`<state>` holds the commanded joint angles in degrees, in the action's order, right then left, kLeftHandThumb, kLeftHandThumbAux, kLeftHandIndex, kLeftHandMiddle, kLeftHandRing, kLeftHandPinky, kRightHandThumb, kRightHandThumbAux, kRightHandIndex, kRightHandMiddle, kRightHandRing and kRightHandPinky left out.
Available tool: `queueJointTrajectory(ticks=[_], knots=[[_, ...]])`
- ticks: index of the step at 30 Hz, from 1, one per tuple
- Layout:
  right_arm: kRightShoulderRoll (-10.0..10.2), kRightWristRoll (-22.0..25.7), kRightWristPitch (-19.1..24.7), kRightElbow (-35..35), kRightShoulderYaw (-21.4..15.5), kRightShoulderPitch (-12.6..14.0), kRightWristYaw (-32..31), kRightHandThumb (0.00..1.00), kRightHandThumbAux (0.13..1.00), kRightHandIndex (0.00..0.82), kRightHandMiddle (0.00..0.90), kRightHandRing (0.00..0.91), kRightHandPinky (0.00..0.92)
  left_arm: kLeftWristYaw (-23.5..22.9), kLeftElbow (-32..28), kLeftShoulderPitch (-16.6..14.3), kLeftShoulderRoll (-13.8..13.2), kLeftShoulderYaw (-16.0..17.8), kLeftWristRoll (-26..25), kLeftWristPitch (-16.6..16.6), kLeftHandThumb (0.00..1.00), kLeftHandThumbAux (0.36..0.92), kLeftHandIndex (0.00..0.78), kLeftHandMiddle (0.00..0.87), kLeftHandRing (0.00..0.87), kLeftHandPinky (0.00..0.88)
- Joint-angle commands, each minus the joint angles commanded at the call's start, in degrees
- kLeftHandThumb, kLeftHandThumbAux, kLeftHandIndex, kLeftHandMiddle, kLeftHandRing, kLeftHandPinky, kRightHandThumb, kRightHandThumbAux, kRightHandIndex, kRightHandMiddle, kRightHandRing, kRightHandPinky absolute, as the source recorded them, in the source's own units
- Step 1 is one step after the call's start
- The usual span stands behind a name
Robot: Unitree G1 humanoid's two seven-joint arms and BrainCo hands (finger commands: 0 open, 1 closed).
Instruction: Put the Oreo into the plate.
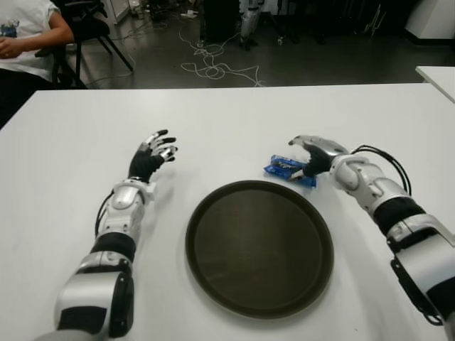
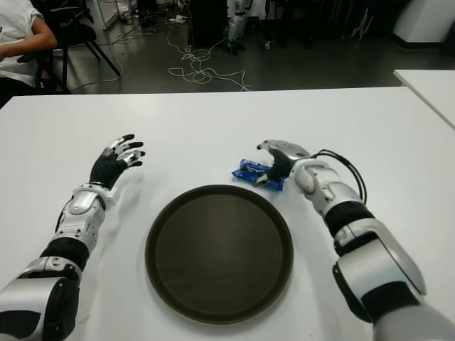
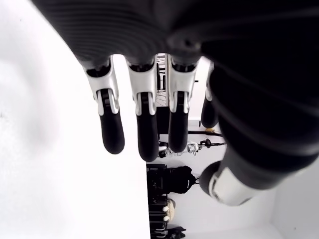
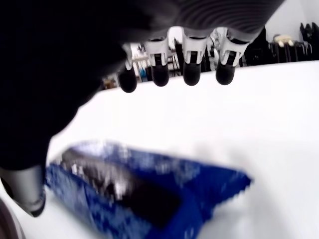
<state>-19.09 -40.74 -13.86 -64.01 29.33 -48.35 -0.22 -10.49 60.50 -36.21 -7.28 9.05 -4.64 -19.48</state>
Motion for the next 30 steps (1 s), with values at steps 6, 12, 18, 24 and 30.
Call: queueJointTrajectory(ticks=[6, 12, 18, 24, 30], knots=[[0.5, -0.4, 0.9, -0.2, 1.3, -0.2, -0.4, 0.000, 0.607, 0.023, 0.025, 0.062, 0.105, 0.0, 0.0, 0.0, 0.1, 0.1, -0.3, 0.1, 0.522, 0.760, 0.180, 0.259, 0.279, 0.304], [0.7, -0.4, 1.7, -0.5, 2.2, -0.3, -0.3, 0.000, 0.625, 0.035, 0.038, 0.081, 0.121, -0.1, 0.0, 0.0, 0.1, 0.1, -0.4, -0.1, 0.537, 0.744, 0.183, 0.262, 0.283, 0.314], [1.0, -0.5, 2.7, -0.7, 3.0, -0.5, -0.3, 0.000, 0.604, 0.033, 0.041, 0.080, 0.113, -0.2, 0.0, 0.1, 0.2, 0.2, -0.5, -0.3, 0.538, 0.757, 0.183, 0.259, 0.282, 0.310], [1.3, -0.5, 3.6, -0.9, 3.4, -0.5, 0.4, 0.000, 0.613, 0.044, 0.048, 0.081, 0.111, -0.4, -0.2, 0.1, 0.3, 0.3, -0.8, 0.1, 0.533, 0.749, 0.179, 0.256, 0.282, 0.314], [1.3, -0.5, 3.6, -0.9, 3.8, -0.4, 1.2, 0.000, 0.632, 0.050, 0.056, 0.085, 0.110, 0.0, -0.5, 0.1, 0.2, 0.1, -0.6, 0.6, 0.528, 0.751, 0.179, 0.256, 0.277, 0.307]])
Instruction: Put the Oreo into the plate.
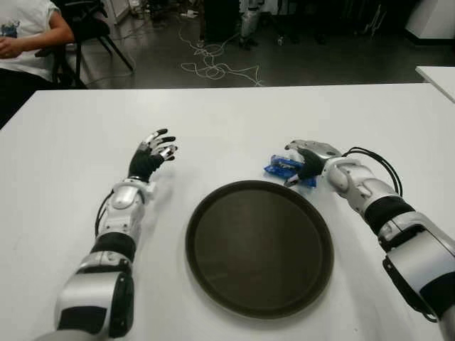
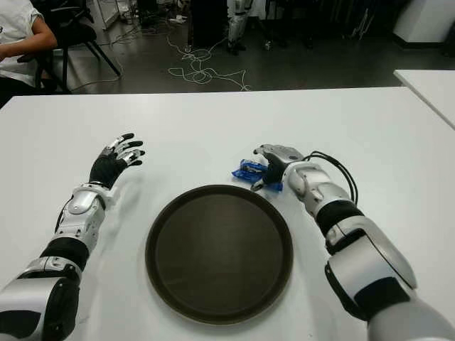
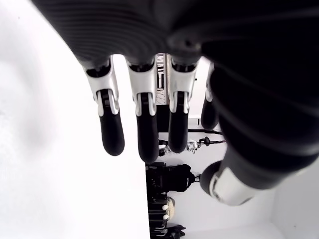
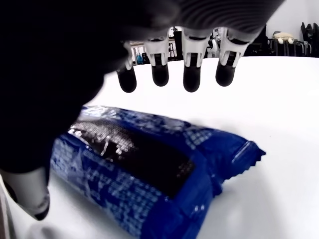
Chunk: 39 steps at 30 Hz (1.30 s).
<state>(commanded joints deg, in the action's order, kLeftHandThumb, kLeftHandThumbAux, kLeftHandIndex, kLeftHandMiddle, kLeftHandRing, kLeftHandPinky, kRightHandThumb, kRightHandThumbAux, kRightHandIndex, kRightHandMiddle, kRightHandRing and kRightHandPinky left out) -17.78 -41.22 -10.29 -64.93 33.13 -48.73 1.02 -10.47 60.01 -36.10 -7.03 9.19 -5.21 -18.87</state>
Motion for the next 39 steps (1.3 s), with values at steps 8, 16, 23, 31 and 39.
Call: queueJointTrajectory(ticks=[8, 16, 23, 31, 39], knots=[[0.4, 0.1, 0.1, -0.7, 0.5, -0.1, 0.9, 0.000, 0.657, 0.057, 0.065, 0.102, 0.127, 0.1, 0.1, 0.0, -0.1, -0.1, 0.2, 0.1, 0.520, 0.763, 0.184, 0.259, 0.276, 0.297], [1.7, 0.1, 0.4, -1.9, 1.0, 0.0, 1.7, 0.000, 0.663, 0.075, 0.091, 0.135, 0.165, -0.1, -0.3, 0.3, 0.0, -0.2, 0.1, -0.3, 0.517, 0.769, 0.180, 0.257, 0.275, 0.296], [2.7, -0.3, 0.7, -2.2, 2.0, 0.1, 0.6, 0.000, 0.678, 0.084, 0.107, 0.130, 0.141, 0.2, -0.5, 0.3, 0.0, -0.4, 0.2, -0.1, 0.514, 0.770, 0.178, 0.255, 0.271, 0.304], [3.4, 0.3, 0.9, -2.3, 2.3, 0.2, -0.9, 0.000, 0.682, 0.078, 0.093, 0.098, 0.090, 0.0, -0.6, 0.3, -0.1, -0.5, 0.2, 0.0, 0.525, 0.758, 0.180, 0.260, 0.279, 0.312], [3.9, 0.0, 1.4, -2.0, 2.8, 0.5, -1.2, 0.000, 0.681, 0.069, 0.080, 0.080, 0.080, 0.5, -0.9, 0.4, 0.0, -0.6, 0.3, -0.1, 0.524, 0.766, 0.182, 0.260, 0.278, 0.309]])
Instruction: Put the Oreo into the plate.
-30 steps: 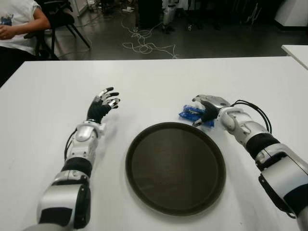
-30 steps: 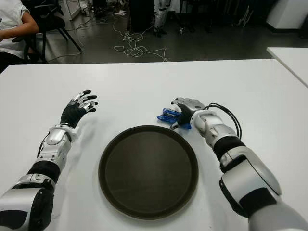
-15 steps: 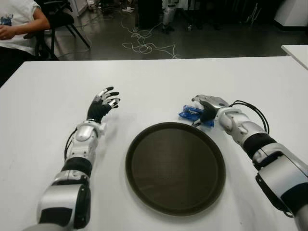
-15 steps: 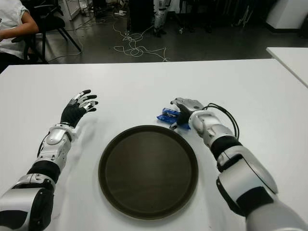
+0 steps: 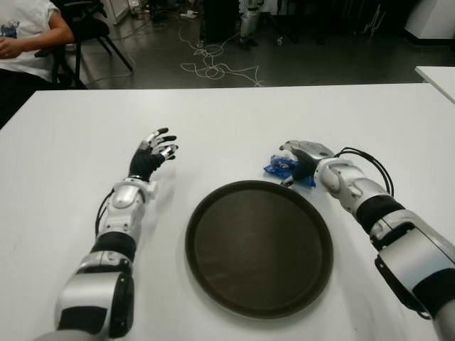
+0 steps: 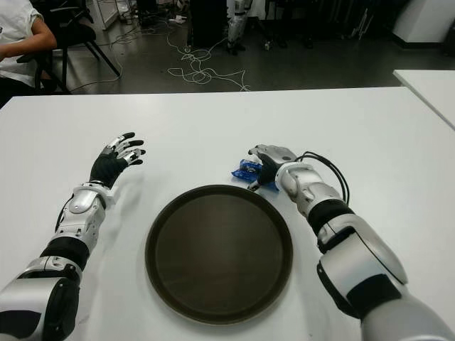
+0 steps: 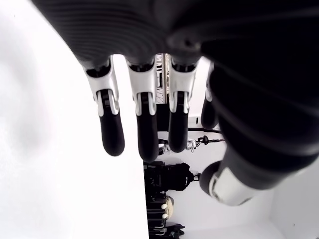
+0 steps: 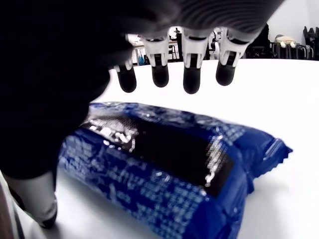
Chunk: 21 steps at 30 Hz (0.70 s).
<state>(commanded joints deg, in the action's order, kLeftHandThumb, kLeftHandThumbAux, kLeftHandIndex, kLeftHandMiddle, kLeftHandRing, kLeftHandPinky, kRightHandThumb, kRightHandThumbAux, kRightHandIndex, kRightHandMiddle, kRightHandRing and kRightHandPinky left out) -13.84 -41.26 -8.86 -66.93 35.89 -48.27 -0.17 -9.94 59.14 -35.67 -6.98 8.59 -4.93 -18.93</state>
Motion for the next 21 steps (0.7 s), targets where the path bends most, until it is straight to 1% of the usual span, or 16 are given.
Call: queueJointTrajectory(ticks=[8, 17, 21], knots=[[0.2, 0.0, 0.2, -0.4, 0.3, -0.1, 0.0, 0.000, 0.677, 0.067, 0.083, 0.077, 0.072, 0.0, 0.0, 0.1, 0.1, 0.0, -0.1, -0.1, 0.524, 0.761, 0.179, 0.259, 0.277, 0.307], [0.3, 0.0, 0.6, -1.0, 0.5, -0.1, 0.8, 0.000, 0.671, 0.064, 0.081, 0.081, 0.081, 0.7, 0.0, 0.2, 0.1, -0.5, 0.4, -0.8, 0.513, 0.769, 0.184, 0.266, 0.283, 0.313], [0.3, 0.2, 0.5, -1.2, 0.4, -0.2, 0.8, 0.000, 0.677, 0.067, 0.082, 0.085, 0.090, 0.8, -0.2, 0.3, 0.0, -0.8, 0.5, -0.9, 0.506, 0.763, 0.182, 0.263, 0.278, 0.307]])
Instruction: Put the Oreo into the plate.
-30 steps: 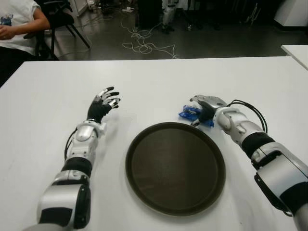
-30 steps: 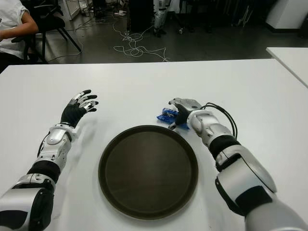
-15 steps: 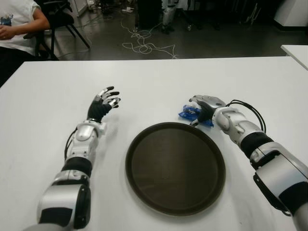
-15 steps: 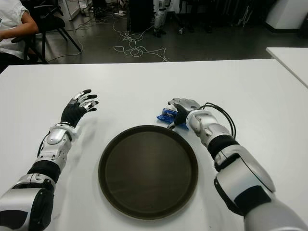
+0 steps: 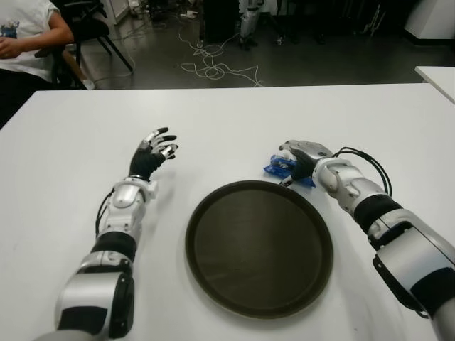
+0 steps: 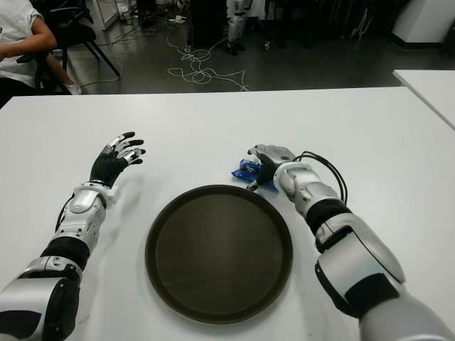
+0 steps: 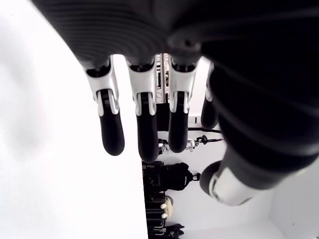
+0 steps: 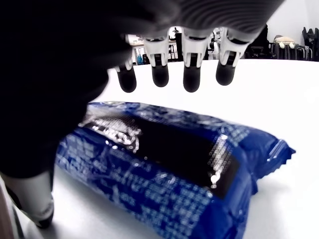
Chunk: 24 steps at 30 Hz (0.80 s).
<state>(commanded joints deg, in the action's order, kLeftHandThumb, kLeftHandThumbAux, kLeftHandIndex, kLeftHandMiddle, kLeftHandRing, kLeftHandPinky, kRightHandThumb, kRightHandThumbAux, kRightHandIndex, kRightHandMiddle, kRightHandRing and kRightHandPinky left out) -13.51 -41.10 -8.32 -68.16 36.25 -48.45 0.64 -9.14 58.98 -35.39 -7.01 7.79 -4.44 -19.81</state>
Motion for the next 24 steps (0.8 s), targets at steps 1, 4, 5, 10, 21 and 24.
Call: queueJointTrajectory(ticks=[1, 4, 5, 10, 21, 24], knots=[[0.0, 0.1, 0.0, -0.1, -0.1, 0.0, -0.1, 0.000, 0.677, 0.067, 0.082, 0.085, 0.090, 0.0, 0.0, 0.0, 0.0, 0.0, 0.0, 0.0, 0.506, 0.762, 0.183, 0.263, 0.278, 0.307], [0.2, 0.3, 0.0, -0.5, -0.3, -0.1, 0.2, 0.000, 0.680, 0.069, 0.085, 0.087, 0.090, -0.1, -0.1, 0.1, 0.0, -0.1, -0.1, 0.1, 0.506, 0.754, 0.184, 0.262, 0.276, 0.302], [0.2, 0.3, 0.0, -0.6, -0.4, -0.1, 0.5, 0.000, 0.680, 0.071, 0.088, 0.089, 0.090, -0.2, -0.1, 0.1, 0.0, -0.1, -0.2, 0.1, 0.507, 0.750, 0.184, 0.262, 0.275, 0.301], [0.3, 0.5, -0.2, -1.0, -0.6, 0.0, 1.1, 0.000, 0.683, 0.084, 0.107, 0.101, 0.092, -0.4, -0.3, 0.2, 0.0, -0.1, -0.3, 0.0, 0.504, 0.742, 0.179, 0.260, 0.275, 0.294], [0.2, 0.3, -1.0, -1.7, -0.7, -0.2, 2.6, 0.000, 0.704, 0.119, 0.131, 0.117, 0.098, -1.2, -0.8, 0.4, 0.0, 0.1, -0.7, 0.4, 0.542, 0.748, 0.181, 0.257, 0.278, 0.307], [0.0, 0.2, -1.0, -1.8, -0.7, -0.4, 2.9, 0.000, 0.712, 0.130, 0.150, 0.141, 0.110, -1.0, -0.8, 0.5, 0.0, 0.1, -0.6, 0.6, 0.519, 0.750, 0.178, 0.258, 0.280, 0.304]])
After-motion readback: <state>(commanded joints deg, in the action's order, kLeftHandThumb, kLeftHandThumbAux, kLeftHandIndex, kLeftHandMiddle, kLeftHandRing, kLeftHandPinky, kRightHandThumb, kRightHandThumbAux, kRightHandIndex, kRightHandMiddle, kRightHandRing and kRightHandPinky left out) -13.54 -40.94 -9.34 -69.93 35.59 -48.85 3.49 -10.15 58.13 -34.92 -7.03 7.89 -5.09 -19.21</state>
